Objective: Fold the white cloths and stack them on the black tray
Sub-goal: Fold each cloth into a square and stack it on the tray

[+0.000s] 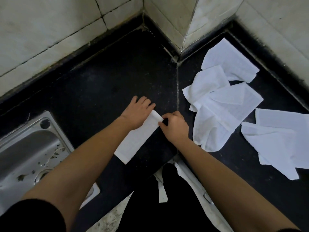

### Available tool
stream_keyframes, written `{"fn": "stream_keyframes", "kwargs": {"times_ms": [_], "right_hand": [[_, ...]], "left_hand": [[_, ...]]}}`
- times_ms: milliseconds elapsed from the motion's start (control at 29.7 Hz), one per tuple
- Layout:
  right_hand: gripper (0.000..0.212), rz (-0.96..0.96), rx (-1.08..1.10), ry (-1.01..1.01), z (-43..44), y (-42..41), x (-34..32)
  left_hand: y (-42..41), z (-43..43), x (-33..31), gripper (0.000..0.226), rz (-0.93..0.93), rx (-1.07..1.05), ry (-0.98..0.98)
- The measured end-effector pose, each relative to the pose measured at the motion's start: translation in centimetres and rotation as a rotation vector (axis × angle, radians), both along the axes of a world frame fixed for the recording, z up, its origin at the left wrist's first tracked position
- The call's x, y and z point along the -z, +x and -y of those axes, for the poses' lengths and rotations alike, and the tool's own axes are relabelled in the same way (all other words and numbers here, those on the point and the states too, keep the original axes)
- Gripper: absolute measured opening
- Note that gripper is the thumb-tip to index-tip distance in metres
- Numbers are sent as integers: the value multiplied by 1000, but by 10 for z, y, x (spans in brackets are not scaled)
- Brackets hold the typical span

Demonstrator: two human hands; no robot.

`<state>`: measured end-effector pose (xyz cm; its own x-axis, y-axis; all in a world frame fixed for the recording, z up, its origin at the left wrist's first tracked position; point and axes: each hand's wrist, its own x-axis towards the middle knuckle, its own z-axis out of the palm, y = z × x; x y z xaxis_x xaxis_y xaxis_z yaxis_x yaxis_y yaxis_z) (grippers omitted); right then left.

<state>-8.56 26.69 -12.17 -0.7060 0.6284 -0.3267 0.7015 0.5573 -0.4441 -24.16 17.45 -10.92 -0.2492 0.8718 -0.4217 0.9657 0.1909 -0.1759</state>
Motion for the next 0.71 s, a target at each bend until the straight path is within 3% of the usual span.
{"fn": "stream_keyframes", "kwargs": {"times_ms": [202,303,437,639,706], "right_hand": [[13,-101,203,-423,-8,-12,-12],[10,-184,214,-483,-18,-24,-33],[26,-290,82,-380,-37,-49,-74],[15,-563,-121,-141,-62,-70,-153],[14,-604,-222,-48,-63,-66,-159]], "left_hand": [[-15,7,-17,40,53,-38,44],[-30,15,-39,29,155,-166,152],[-51,23,-83,19,280,-334,386],[-68,28,-153,8,301,-353,818],[-65,35,-159,9,279,-315,880]]}}
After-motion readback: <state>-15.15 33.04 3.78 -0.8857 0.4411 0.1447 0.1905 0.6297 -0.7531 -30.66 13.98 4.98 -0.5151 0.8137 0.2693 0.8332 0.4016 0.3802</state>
